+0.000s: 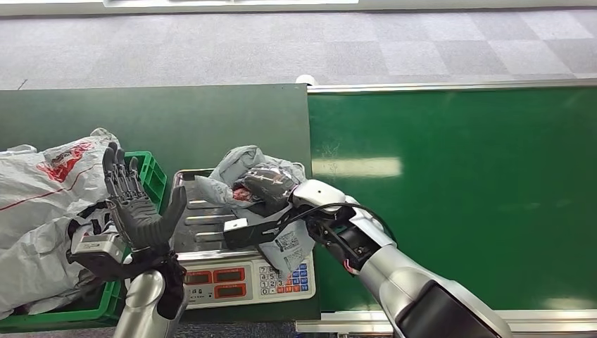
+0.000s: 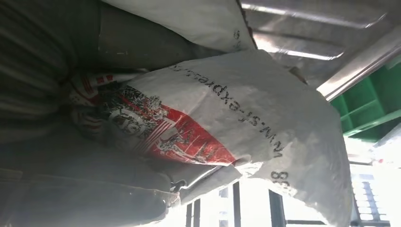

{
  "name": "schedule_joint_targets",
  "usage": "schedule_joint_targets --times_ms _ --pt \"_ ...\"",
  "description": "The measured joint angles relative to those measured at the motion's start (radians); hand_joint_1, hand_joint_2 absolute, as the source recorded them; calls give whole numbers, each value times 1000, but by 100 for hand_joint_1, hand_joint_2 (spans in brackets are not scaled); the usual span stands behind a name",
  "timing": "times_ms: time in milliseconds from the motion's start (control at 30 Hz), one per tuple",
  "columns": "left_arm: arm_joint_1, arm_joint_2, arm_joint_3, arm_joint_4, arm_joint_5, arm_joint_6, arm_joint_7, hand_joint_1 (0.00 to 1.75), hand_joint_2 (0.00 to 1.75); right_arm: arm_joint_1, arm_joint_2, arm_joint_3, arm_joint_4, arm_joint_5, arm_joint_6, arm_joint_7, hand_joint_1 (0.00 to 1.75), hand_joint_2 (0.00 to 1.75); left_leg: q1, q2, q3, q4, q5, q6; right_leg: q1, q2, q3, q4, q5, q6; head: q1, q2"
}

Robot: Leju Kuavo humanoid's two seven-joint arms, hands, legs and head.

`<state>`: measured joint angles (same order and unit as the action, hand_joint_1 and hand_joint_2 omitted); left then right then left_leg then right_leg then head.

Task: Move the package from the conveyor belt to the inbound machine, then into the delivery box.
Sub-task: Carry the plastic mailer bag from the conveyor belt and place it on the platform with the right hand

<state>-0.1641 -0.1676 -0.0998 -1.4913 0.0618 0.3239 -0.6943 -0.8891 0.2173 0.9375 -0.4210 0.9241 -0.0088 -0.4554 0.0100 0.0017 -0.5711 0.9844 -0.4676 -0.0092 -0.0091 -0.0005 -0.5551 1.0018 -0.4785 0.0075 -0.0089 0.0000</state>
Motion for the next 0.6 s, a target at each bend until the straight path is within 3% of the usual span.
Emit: schedule_joint_targets --times_ms 333,367,600 --pt "-18 -3 -11 19 0 5 0 0 175 35 52 61 0 -20 114 -3 175 175 0 0 0 0 0 0 0 0 0 0 0 0 0 0" --pt "-19 -3 -13 21 0 5 0 0 175 36 53 64 0 -22 115 -3 161 175 0 0 1 0 0 0 0 0 0 0 0 0 0 0" --pt "-30 -3 -21 37 1 2 0 0 175 46 53 80 -2 -47 115 -10 11 175 0 0 2 0 0 0 0 0 1 0 0 0 0 0"
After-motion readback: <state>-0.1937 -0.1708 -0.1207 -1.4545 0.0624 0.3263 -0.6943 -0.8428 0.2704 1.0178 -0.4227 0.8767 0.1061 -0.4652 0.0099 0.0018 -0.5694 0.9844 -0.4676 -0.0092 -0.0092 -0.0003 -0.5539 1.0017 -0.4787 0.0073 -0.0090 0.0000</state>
